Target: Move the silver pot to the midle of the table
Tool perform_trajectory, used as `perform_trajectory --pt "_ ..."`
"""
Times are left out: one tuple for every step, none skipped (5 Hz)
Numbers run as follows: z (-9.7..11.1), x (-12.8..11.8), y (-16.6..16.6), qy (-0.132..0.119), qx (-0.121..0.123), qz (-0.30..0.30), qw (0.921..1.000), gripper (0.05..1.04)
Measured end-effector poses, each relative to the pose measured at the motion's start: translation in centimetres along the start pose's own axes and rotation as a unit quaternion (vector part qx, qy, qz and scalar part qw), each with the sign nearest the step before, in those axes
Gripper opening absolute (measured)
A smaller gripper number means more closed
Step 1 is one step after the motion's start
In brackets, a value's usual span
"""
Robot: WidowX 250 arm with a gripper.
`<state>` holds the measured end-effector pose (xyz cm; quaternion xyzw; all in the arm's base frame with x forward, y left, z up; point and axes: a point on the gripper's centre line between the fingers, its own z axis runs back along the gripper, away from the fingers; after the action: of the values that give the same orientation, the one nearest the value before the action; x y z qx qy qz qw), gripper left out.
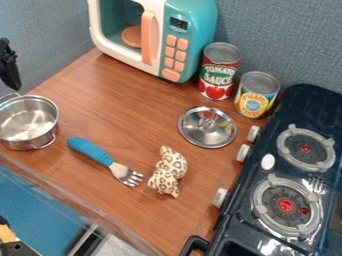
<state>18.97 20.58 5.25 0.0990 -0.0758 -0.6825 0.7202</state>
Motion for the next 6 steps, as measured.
perform_trajectory --pt "-0.6 0.2 -0.2 -0.009 -0.008 0.000 0.9999 1.001" --pt "-1.0 0.6 -0.5 -0.023 -0.016 -0.010 0.9996 1.001" --pt "-1.7 0.3 -0.4 -0.020 -0.014 0.006 0.9997 1.001" --pt "-3.5 0.8 -0.4 -0.025 -0.031 0.007 0.9992 1.001" --pt "-4.8 0.5 -0.8 -0.025 -0.055 0.018 0.9980 1.001" --pt "-5.7 0.7 -0.8 -0.021 -0.074 0.014 0.9970 1.001"
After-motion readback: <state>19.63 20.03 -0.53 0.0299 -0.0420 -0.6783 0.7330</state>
